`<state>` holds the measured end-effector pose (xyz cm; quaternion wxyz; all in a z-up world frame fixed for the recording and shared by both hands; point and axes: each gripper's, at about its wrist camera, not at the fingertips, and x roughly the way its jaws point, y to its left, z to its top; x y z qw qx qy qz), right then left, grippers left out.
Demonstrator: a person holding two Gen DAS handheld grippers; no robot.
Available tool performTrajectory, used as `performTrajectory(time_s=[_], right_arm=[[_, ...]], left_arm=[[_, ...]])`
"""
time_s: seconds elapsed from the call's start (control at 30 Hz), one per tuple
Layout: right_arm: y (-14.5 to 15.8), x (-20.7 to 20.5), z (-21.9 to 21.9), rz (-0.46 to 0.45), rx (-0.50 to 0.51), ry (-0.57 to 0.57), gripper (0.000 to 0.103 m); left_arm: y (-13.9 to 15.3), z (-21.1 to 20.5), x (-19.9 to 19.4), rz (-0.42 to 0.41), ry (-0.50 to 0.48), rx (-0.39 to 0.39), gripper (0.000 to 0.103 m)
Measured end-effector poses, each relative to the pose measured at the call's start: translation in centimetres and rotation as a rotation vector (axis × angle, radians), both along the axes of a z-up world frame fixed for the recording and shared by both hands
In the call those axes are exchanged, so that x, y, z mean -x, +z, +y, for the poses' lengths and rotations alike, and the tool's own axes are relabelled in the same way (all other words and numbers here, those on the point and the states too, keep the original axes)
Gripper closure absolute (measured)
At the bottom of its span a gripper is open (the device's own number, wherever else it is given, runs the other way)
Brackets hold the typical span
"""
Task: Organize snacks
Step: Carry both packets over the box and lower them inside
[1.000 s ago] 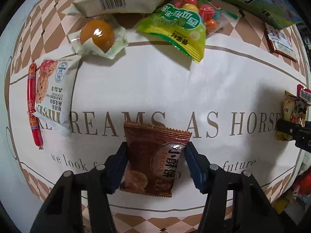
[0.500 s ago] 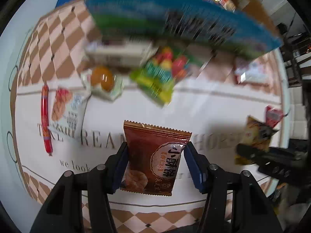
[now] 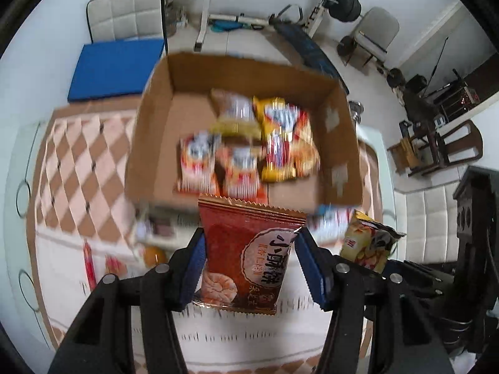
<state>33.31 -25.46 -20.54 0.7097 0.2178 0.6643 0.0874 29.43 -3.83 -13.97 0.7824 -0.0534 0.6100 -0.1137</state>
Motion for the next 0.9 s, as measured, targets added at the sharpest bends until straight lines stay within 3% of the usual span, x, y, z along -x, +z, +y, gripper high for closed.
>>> performTrajectory(time_s=[0.2, 0.3, 0.43, 0.67, 0.9], right_arm=[[0.8, -6.7, -1.0, -0.041, 0.072, -0.027, 0.047], [0.0, -10.0, -1.7, -0.02, 0.112, -0.031, 0.047], [-3.3, -13.7, -2.0, 0.044, 0.162, -0.019, 0.047], [-9.0, -16.6, -1.4, 0.141, 0.183, 0.001, 0.047], [-11.3, -17.0, -1.0, 0.188, 0.196, 0.03, 0.047]], left_arm=[[0.0, 0.0, -8.3, 0.022, 0.013, -0.039, 0.048], [-1.9, 0.2, -12.1, 0.06, 0.021, -0.076, 0.048], [-5.2, 0.5, -16.3, 0.125, 0.029, -0.116, 0.048], [-10.0, 1.3, -21.3, 0.211, 0.044, -0.155, 0.048], [-12.7, 1.5, -23.2, 0.253, 0.044, -0.176, 0.047]])
